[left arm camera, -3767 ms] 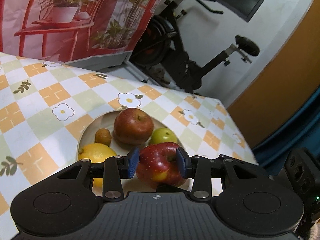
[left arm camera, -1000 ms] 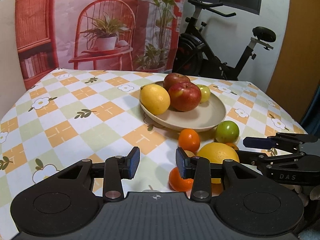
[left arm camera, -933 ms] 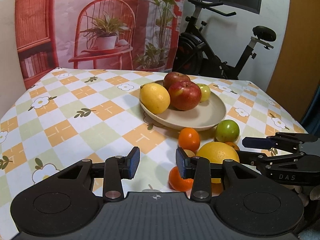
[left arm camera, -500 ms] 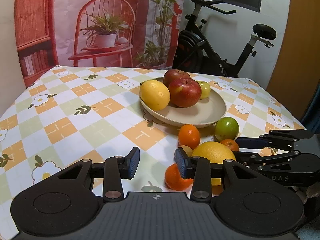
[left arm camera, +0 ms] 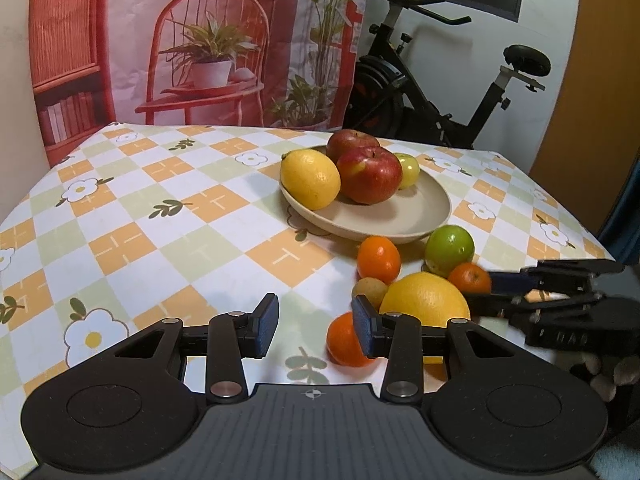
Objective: Organize fruits
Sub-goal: 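Move the right gripper to a tangerine while the left moves to another tangerine, then close both grippers on their tangerines and lift them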
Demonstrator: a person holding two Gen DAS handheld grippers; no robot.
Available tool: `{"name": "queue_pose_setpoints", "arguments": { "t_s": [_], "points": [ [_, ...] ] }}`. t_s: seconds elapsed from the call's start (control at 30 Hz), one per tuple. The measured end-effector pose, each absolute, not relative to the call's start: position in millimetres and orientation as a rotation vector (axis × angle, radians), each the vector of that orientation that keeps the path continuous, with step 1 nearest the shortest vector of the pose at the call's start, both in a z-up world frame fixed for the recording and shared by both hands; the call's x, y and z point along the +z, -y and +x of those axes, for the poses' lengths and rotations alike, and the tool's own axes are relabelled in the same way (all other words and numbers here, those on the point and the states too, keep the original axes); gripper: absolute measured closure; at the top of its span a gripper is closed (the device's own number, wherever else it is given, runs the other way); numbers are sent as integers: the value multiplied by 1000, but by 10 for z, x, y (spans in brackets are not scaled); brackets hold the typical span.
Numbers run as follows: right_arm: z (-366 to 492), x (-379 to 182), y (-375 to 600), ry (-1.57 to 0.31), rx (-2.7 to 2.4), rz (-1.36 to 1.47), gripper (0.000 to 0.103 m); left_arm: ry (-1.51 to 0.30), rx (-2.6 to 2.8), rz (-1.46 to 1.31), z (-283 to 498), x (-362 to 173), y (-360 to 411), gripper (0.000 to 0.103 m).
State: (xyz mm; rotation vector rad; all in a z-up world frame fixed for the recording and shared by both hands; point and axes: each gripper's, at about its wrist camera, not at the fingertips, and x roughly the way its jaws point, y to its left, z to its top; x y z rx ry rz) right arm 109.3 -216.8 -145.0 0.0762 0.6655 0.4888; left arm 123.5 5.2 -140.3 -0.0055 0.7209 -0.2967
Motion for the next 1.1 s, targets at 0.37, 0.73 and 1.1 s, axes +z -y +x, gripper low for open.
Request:
{"name": "queue_pose_setpoints", "arguments": {
  "t_s": [0.37, 0.73, 1.1],
  "points": [
    [1072, -1422, 2386, -605, 453, 216, 69, -715, -358, 3, 1158, -1419, -13, 51],
    [1061, -1417, 2369, -593, 432, 207, 69, -750, -383, 27, 1180, -1502, 45, 50],
    [1067, -1420, 2362, -596, 435, 204, 69, -769, -389, 56, 1236, -1623, 76, 52]
  ]
}}
